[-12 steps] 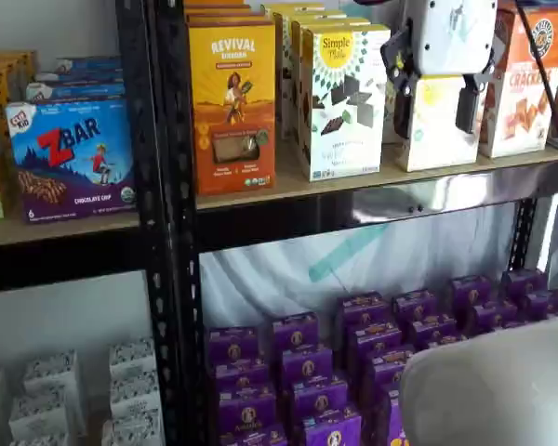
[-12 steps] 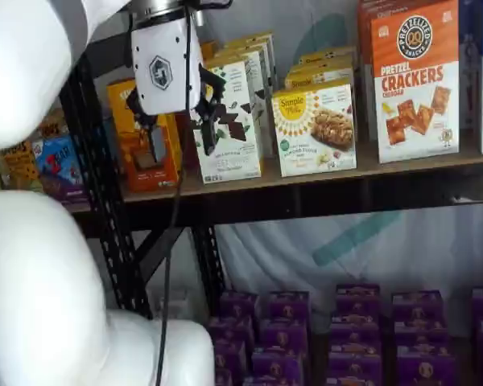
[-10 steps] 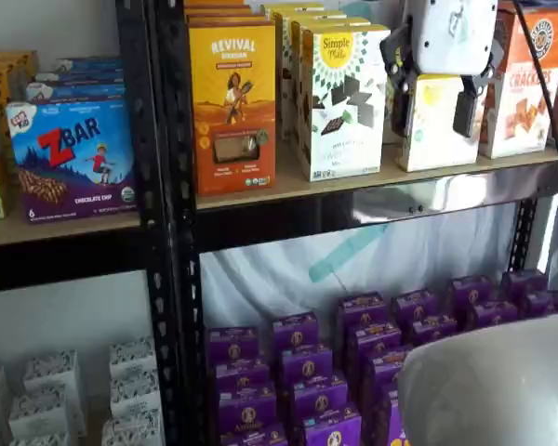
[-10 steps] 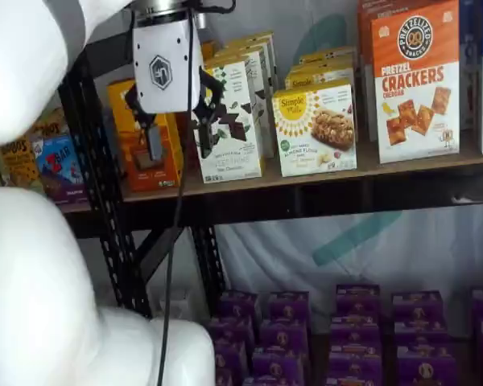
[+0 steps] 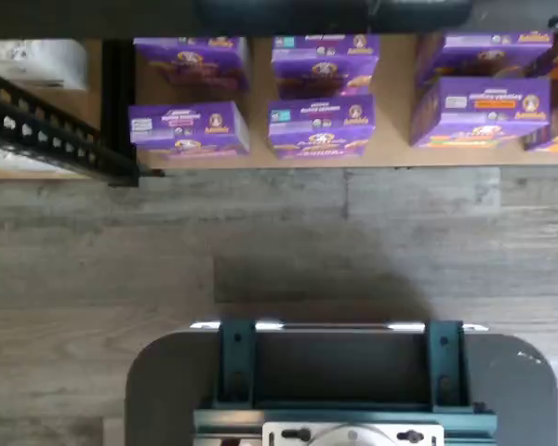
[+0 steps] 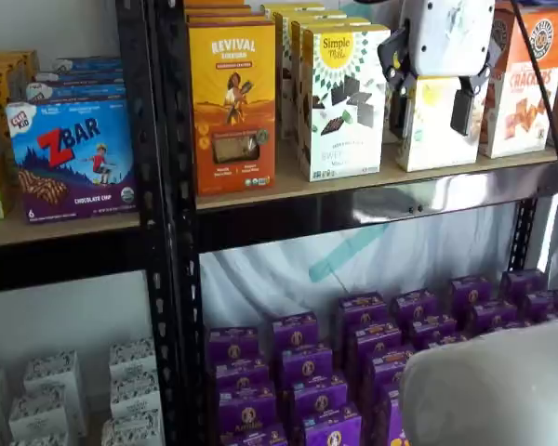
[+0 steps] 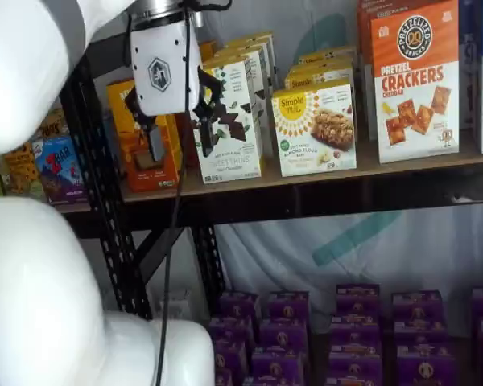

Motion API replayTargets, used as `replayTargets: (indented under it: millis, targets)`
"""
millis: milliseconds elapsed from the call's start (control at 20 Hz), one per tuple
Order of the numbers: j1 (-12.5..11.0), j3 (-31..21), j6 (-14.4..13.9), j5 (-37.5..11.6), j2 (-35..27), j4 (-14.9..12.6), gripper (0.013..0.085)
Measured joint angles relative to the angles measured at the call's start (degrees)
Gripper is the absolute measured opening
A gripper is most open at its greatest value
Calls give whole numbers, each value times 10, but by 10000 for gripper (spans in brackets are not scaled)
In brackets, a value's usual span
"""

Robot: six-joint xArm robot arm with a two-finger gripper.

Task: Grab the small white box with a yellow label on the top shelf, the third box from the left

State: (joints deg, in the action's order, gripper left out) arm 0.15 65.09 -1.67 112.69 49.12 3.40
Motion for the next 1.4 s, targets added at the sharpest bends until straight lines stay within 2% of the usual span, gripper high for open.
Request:
replayTargets:
  millis: [450,650,800,950,1250,1400]
  targets:
    - [-21,-15,19,-36,-9,7,850]
    - [-9,-24,18,-59,-14,-23,850]
    - [-20,-31,29,-72,-22,-29,850]
    - [-43,-36,52,-93,-34,-31,850]
    - [-119,-27,126,-142,-74,-28,850]
    - [-150,-22,158,-171,-91,-35,850]
